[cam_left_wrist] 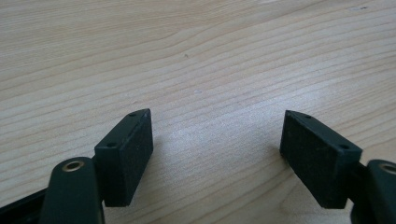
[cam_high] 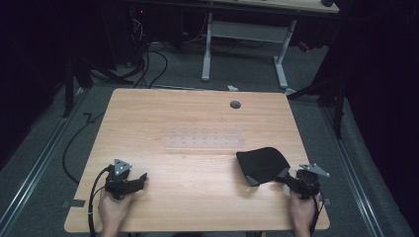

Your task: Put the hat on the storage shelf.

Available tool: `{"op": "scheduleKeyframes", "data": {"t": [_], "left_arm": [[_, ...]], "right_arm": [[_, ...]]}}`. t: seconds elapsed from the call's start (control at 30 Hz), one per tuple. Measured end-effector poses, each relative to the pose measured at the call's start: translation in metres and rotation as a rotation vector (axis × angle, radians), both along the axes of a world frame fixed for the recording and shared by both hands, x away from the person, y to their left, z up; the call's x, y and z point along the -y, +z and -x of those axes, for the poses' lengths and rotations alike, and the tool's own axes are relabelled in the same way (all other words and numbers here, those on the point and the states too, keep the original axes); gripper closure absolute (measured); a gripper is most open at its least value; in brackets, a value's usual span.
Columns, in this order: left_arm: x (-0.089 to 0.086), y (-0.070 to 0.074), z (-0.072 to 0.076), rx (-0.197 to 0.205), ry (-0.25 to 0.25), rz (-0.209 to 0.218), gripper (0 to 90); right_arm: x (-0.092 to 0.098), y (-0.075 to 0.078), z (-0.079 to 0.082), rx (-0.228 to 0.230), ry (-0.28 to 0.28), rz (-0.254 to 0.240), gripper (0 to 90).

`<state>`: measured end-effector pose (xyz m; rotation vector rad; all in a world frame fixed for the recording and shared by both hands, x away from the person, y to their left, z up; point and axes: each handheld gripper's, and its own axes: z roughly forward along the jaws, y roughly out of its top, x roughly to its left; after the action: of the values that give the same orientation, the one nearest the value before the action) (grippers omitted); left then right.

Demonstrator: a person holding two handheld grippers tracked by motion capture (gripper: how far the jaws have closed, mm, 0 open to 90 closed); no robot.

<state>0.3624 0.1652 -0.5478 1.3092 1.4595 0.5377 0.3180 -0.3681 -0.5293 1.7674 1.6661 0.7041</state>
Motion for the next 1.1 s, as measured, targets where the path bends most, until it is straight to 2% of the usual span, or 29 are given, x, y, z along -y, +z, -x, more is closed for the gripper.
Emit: {"op": "scheduleKeyframes", "data": {"t": [0.67,0.87,1.1], "left_arm": [[0.0001,0.0004,-0.0008,0.000,0.006,0.008,26.2],[0.0002,0.0001,-0.0007,-0.001,0.003,0.003,25.6],[0.0003,0.0001,-0.0007,-0.002,-0.002,0.002,24.6]], "right_arm": [[0.0006,0.0001,0.0001,0.001,0.008,-0.019,44.7],[0.0018,0.0000,0.0006,0.001,0.029,-0.011,44.7],[0.0016,-0.0001,0.0004,-0.001,0.022,-0.008,42.1]]}}
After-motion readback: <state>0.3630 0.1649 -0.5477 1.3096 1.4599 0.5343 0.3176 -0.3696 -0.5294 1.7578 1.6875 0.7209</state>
